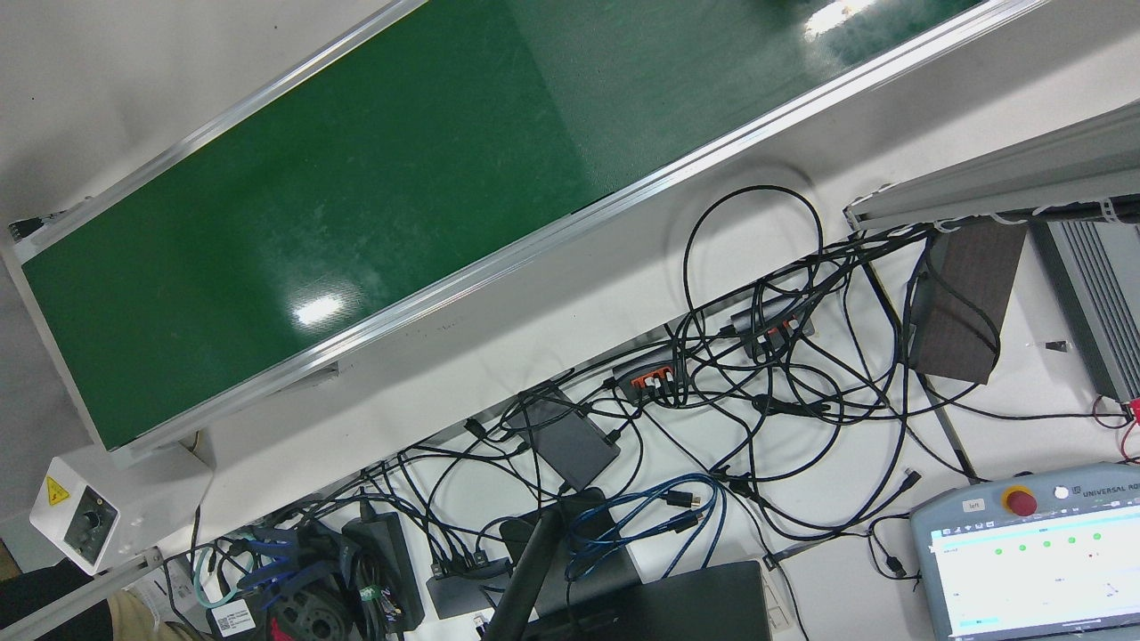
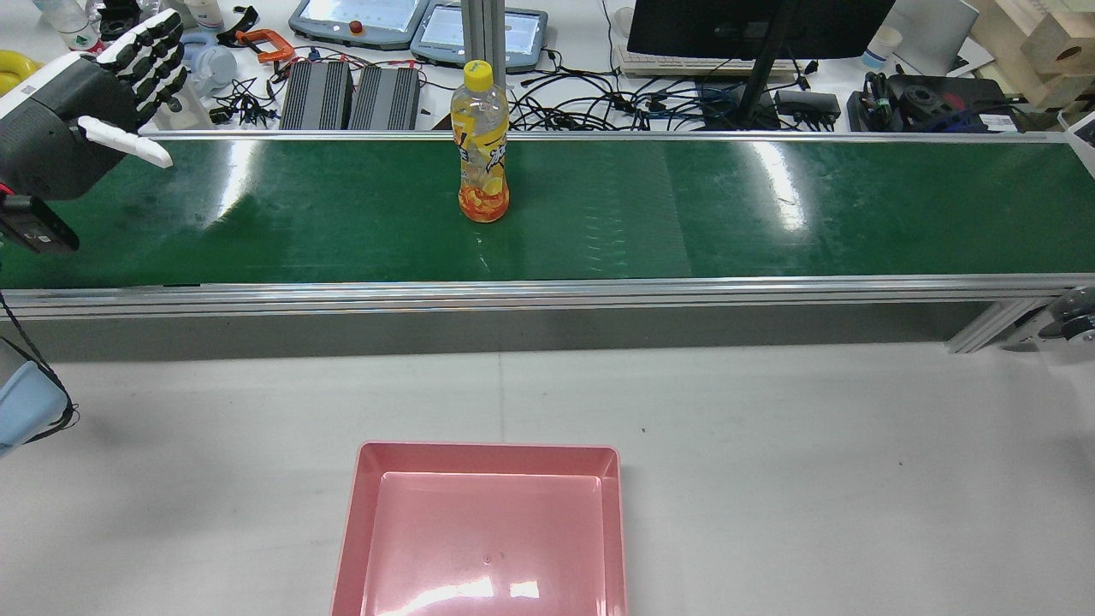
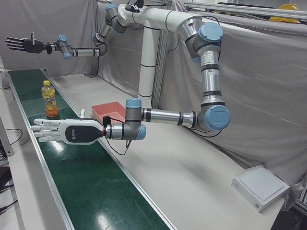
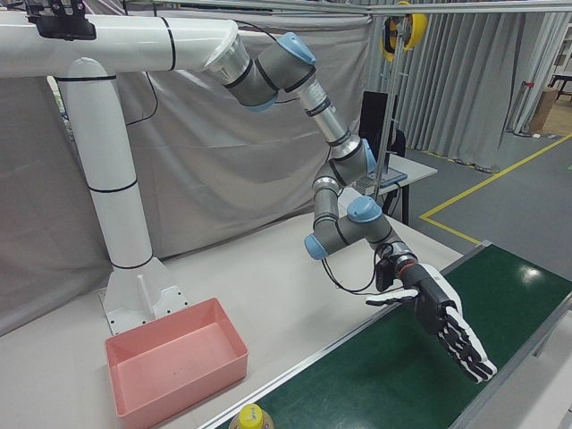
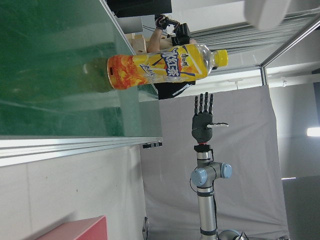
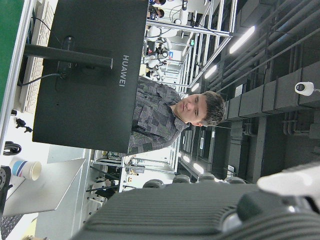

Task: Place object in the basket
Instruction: 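Move the left hand over the conveyor toward the juice bottle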

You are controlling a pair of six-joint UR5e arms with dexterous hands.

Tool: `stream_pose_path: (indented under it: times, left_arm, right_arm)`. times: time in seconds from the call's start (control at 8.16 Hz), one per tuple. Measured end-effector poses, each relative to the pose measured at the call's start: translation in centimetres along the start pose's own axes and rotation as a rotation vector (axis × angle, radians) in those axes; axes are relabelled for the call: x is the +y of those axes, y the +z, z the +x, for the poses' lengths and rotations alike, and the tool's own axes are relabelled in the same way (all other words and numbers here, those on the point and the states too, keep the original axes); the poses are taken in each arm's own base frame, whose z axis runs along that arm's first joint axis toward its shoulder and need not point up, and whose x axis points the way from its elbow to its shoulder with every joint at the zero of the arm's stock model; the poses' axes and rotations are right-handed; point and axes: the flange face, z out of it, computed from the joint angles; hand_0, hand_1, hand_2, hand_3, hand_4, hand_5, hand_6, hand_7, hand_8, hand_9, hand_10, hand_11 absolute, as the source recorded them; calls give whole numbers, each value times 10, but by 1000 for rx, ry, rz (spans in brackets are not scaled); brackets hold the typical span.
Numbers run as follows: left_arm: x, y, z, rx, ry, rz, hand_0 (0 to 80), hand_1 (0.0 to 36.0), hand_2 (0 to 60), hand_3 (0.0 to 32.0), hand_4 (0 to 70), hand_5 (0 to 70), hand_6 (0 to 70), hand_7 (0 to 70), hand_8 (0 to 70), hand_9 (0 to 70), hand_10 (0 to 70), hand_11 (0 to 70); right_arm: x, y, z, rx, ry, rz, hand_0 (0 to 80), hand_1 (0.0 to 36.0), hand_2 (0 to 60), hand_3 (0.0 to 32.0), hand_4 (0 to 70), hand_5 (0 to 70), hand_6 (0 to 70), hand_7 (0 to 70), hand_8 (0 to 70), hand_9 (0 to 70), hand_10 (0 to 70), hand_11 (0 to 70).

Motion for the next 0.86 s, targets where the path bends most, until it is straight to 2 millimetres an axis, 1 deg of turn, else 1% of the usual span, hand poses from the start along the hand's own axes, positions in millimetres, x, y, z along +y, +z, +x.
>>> stream_pose_path:
  times: [0.12,0.25,0.37,0.49,0.61,0.74,0.86]
  left_arm:
    - [2,-1,-11,15,-2,9,644,121,0,6,0,63,0,0,0,0,1,24]
    - [4,-3,-30,27,-5,24,655,122,0,8,0,73,0,0,0,0,2,27]
    - [7,-5,-48,32,-3,40,683,127,0,6,0,95,0,0,0,0,0,21]
    - [13,-3,-59,32,4,61,708,131,0,10,0,95,0,0,0,0,0,20]
    - [24,2,-64,25,16,87,704,131,0,8,0,90,0,0,0,0,0,19]
    - [31,6,-65,18,23,106,732,135,0,4,0,110,0,0,0,0,0,22]
    - [37,7,-64,15,26,113,728,134,0,4,0,113,0,0,0,0,0,19]
  right_arm:
    - [0,0,0,0,0,0,0,0,0,0,0,0,0,0,0,0,0,0]
    - [0,0,0,0,0,0,0,0,0,0,0,0,0,0,0,0,0,0]
    - [0,0,0,0,0,-1,0,0,0,0,0,0,0,0,0,0,0,0]
    - [1,0,0,0,0,-1,0,0,0,0,0,0,0,0,0,0,0,0]
    - [1,0,-1,-1,0,-2,0,0,0,0,0,0,0,0,0,0,0,0]
    - [1,0,-1,-1,0,-2,0,0,0,0,0,0,0,0,0,0,0,0]
    - [1,0,-1,-1,0,-2,0,0,0,0,0,0,0,0,0,0,0,0]
